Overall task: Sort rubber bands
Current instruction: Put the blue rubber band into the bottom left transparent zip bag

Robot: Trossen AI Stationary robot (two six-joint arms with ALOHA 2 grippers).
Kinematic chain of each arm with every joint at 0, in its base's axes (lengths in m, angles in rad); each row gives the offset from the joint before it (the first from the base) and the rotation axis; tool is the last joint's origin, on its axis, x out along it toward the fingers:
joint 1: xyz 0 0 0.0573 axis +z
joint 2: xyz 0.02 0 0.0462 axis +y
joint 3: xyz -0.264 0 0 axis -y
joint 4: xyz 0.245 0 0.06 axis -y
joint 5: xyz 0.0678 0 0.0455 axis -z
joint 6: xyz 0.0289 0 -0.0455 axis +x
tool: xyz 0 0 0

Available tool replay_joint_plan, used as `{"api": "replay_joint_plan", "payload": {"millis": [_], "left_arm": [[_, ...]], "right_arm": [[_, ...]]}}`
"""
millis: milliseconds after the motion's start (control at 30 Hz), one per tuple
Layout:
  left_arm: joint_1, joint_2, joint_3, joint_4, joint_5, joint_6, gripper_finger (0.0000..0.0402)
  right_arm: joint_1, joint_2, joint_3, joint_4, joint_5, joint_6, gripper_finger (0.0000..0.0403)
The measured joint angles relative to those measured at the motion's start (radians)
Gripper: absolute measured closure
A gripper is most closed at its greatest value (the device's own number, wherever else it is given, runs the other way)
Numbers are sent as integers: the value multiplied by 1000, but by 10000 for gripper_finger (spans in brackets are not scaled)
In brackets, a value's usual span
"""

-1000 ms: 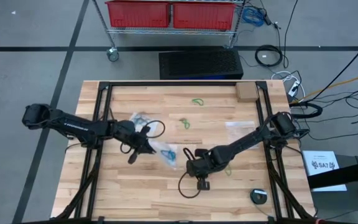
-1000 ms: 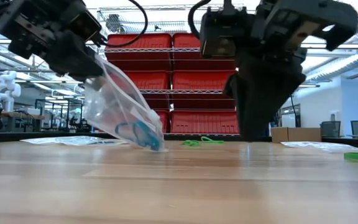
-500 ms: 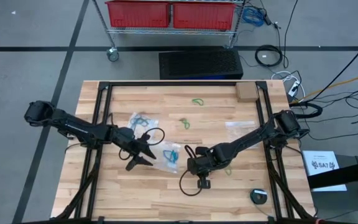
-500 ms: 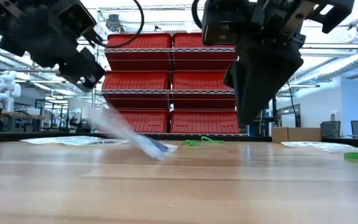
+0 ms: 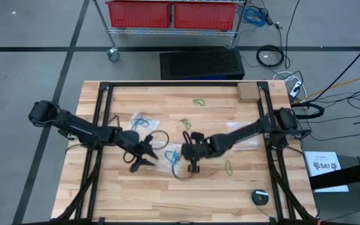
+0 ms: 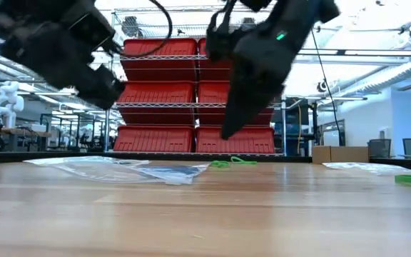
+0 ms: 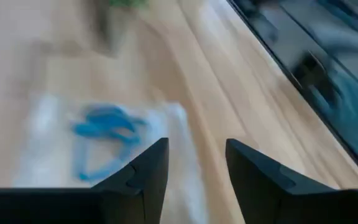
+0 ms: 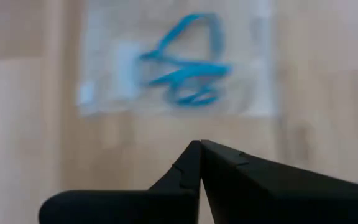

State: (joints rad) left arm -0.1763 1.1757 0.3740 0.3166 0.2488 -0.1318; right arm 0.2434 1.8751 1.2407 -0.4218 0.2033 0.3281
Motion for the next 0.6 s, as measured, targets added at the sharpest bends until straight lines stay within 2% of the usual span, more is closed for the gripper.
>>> {"api": "replay_joint_plan", "payload": {"millis": [133,300,467,600], "left_arm": [[-42,100,0,-11,97,44,258],[-93,215,0,-12,103,114,294],[-104,278,0,-14,52,122,329],[-100,286,0,-31,-21,140,355]], "right_arm": [[-89,0,0,58,-16,-99,403],[-158,0,0,86,-48,-214,403],[-207,19,1,79,-62,-220,403],[-219,68,2,91,-134,-200,403]]}}
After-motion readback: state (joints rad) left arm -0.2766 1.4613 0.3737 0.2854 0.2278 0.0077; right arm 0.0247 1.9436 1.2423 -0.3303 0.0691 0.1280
